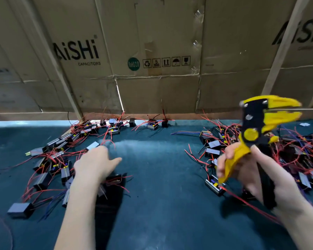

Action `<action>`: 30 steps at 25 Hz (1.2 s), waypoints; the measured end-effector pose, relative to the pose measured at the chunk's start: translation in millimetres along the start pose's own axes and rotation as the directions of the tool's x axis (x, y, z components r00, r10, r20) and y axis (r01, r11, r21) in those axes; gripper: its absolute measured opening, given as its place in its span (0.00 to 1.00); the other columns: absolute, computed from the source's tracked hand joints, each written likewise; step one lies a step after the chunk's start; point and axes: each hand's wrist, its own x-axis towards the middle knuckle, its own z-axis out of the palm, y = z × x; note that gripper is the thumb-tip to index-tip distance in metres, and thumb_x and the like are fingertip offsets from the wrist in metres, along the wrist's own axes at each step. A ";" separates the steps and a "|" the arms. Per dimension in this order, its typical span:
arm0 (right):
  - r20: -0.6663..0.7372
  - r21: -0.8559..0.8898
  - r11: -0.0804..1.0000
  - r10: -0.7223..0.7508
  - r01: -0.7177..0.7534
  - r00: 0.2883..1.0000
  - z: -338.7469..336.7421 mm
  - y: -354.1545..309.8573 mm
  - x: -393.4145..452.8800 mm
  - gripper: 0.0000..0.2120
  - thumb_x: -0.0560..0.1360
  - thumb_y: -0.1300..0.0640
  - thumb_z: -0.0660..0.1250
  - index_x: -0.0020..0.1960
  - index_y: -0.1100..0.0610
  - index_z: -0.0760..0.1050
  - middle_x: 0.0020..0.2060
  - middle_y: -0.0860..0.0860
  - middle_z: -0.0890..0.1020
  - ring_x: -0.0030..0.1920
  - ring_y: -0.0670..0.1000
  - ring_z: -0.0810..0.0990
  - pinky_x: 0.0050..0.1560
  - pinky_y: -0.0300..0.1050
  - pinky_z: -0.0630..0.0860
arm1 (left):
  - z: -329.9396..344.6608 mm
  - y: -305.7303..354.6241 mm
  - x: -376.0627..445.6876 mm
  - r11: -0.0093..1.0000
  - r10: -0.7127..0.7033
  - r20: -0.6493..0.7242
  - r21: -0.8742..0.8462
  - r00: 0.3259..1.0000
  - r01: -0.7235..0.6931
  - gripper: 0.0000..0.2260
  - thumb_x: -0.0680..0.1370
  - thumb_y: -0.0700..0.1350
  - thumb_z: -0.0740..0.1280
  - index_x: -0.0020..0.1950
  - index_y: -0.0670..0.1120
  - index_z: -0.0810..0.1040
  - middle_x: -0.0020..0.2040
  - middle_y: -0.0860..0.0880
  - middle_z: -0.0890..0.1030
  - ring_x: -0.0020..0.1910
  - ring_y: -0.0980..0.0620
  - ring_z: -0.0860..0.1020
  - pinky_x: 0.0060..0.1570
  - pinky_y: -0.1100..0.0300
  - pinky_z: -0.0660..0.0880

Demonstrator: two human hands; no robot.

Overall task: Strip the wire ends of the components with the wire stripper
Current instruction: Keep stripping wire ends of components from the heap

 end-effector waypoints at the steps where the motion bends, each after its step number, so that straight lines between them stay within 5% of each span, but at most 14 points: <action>1: 0.121 0.097 0.985 0.132 -0.144 0.984 4.3 1.5 0.7 0.25 0.75 0.38 0.66 0.50 0.63 0.74 0.44 0.67 0.78 0.45 0.63 0.79 0.49 0.52 0.77 | -3.8 -7.0 -1.6 0.997 -0.083 0.037 -0.004 0.996 0.083 0.20 0.72 0.62 0.69 0.43 0.47 0.69 0.49 0.46 0.82 0.50 0.44 0.81 0.53 0.53 0.77; 4: 0.046 -0.224 0.910 0.368 -0.349 0.929 8.5 22.1 0.7 0.27 0.66 0.33 0.72 0.44 0.58 0.79 0.44 0.64 0.82 0.45 0.62 0.82 0.49 0.56 0.78 | -8.6 -10.8 -12.8 0.971 -0.163 0.290 -0.120 0.943 0.204 0.22 0.67 0.59 0.76 0.45 0.44 0.73 0.31 0.48 0.84 0.31 0.47 0.84 0.39 0.59 0.78; 7: -0.184 -0.628 0.723 0.223 -0.289 0.957 14.6 38.9 4.7 0.30 0.63 0.31 0.72 0.45 0.58 0.78 0.43 0.60 0.83 0.43 0.55 0.81 0.46 0.52 0.75 | -8.3 -1.0 -19.7 0.989 -0.041 0.333 -0.118 0.942 0.085 0.25 0.61 0.53 0.81 0.49 0.45 0.73 0.38 0.48 0.83 0.32 0.47 0.84 0.28 0.61 0.75; 11: -0.410 -0.642 0.744 -0.128 -0.186 0.903 0.4 46.4 23.5 0.14 0.72 0.50 0.73 0.44 0.61 0.77 0.40 0.56 0.82 0.41 0.48 0.78 0.46 0.43 0.71 | 3.3 16.9 -9.3 0.991 0.132 0.210 -0.035 0.969 -0.127 0.21 0.65 0.46 0.78 0.54 0.47 0.75 0.50 0.47 0.79 0.51 0.46 0.78 0.47 0.57 0.75; 15: -0.506 -0.612 0.771 -0.212 -0.175 0.836 -11.0 50.1 28.8 0.11 0.76 0.55 0.69 0.45 0.64 0.77 0.43 0.58 0.83 0.44 0.51 0.76 0.44 0.36 0.70 | 26.2 29.9 0.6 0.987 0.158 0.063 -0.021 0.985 -0.157 0.14 0.73 0.34 0.64 0.56 0.44 0.75 0.57 0.42 0.75 0.59 0.41 0.75 0.56 0.51 0.73; 18: -0.431 -0.509 0.844 -0.076 -0.172 0.899 -6.2 43.0 20.2 0.17 0.72 0.47 0.72 0.43 0.62 0.80 0.41 0.52 0.84 0.44 0.49 0.81 0.40 0.34 0.74 | 31.3 30.0 2.9 0.994 0.108 -0.018 -0.001 0.994 -0.108 0.14 0.73 0.35 0.64 0.57 0.47 0.75 0.57 0.44 0.75 0.59 0.41 0.75 0.53 0.50 0.74; 21: -0.238 -0.305 0.922 0.168 -0.238 0.957 7.8 39.5 10.1 0.20 0.71 0.42 0.71 0.44 0.60 0.78 0.43 0.62 0.84 0.44 0.60 0.83 0.42 0.49 0.78 | 35.3 31.8 5.1 0.994 0.104 -0.079 0.042 0.991 -0.101 0.14 0.74 0.36 0.65 0.58 0.46 0.74 0.58 0.44 0.75 0.60 0.42 0.73 0.52 0.50 0.74; 26: -0.145 -0.421 0.852 0.276 -0.312 0.950 15.8 33.8 7.3 0.21 0.72 0.44 0.71 0.49 0.63 0.76 0.44 0.61 0.84 0.45 0.58 0.83 0.48 0.51 0.80 | 40.6 38.7 5.2 0.991 0.061 -0.173 0.130 0.983 -0.039 0.12 0.74 0.39 0.67 0.57 0.46 0.74 0.57 0.44 0.78 0.62 0.42 0.72 0.56 0.51 0.70; 28: -0.114 -0.433 0.839 0.312 -0.330 0.943 12.1 28.3 3.9 0.21 0.72 0.47 0.68 0.54 0.64 0.75 0.45 0.61 0.84 0.47 0.59 0.83 0.51 0.52 0.79 | 38.3 39.0 5.5 0.994 0.106 -0.329 0.005 0.938 -0.111 0.09 0.74 0.40 0.68 0.53 0.47 0.78 0.53 0.45 0.81 0.59 0.43 0.74 0.56 0.52 0.70; 30: -0.053 -0.462 0.823 0.346 -0.330 0.937 9.5 22.1 0.2 0.21 0.73 0.50 0.67 0.59 0.62 0.73 0.47 0.62 0.83 0.50 0.61 0.83 0.52 0.49 0.79 | 31.1 39.6 4.6 0.872 0.106 -0.455 -0.385 0.884 -0.302 0.08 0.72 0.40 0.72 0.49 0.48 0.79 0.46 0.48 0.83 0.48 0.49 0.79 0.48 0.56 0.74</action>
